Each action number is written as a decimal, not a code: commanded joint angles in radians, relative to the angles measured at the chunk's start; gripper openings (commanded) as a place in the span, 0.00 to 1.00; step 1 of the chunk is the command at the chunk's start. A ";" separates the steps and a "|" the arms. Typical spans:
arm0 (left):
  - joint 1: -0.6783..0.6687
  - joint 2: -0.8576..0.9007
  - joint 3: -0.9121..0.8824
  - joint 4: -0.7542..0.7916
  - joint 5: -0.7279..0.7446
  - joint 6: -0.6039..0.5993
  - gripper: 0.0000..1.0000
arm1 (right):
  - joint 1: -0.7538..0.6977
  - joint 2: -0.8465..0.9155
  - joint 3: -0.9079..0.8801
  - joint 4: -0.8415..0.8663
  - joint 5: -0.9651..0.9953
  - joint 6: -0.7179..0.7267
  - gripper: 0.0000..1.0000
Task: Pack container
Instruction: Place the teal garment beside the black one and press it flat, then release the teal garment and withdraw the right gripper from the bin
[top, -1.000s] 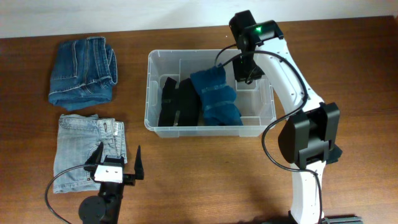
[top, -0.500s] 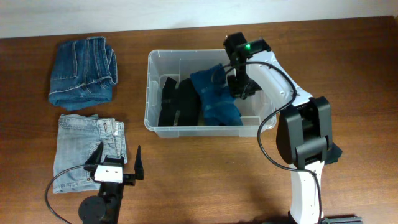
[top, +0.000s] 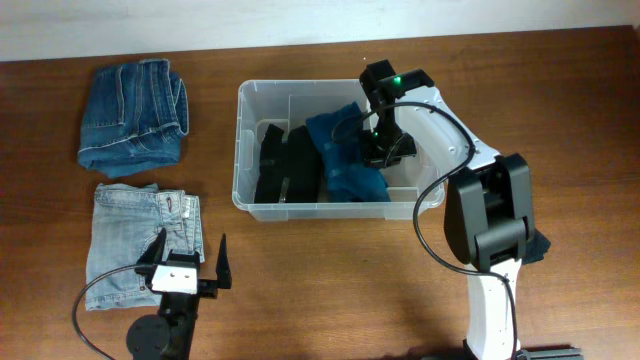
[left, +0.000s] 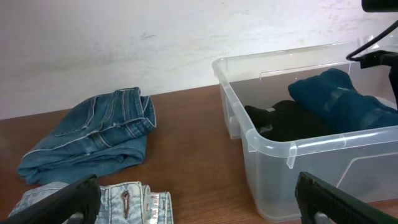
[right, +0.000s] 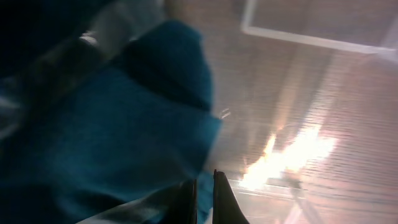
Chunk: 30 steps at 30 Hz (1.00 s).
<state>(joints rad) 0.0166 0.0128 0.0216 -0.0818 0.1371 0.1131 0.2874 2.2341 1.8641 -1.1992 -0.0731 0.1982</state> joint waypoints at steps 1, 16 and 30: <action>0.006 -0.006 -0.004 -0.002 -0.004 0.016 0.99 | 0.025 0.000 -0.009 -0.001 -0.087 -0.007 0.04; 0.006 -0.006 -0.004 -0.002 -0.004 0.016 0.99 | 0.039 -0.030 0.095 -0.098 -0.024 0.072 0.04; 0.006 -0.006 -0.004 -0.002 -0.004 0.016 0.99 | 0.185 -0.059 0.284 -0.099 -0.049 0.072 0.04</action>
<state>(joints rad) 0.0166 0.0128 0.0212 -0.0818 0.1371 0.1127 0.4229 2.1719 2.1654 -1.3285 -0.1165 0.2626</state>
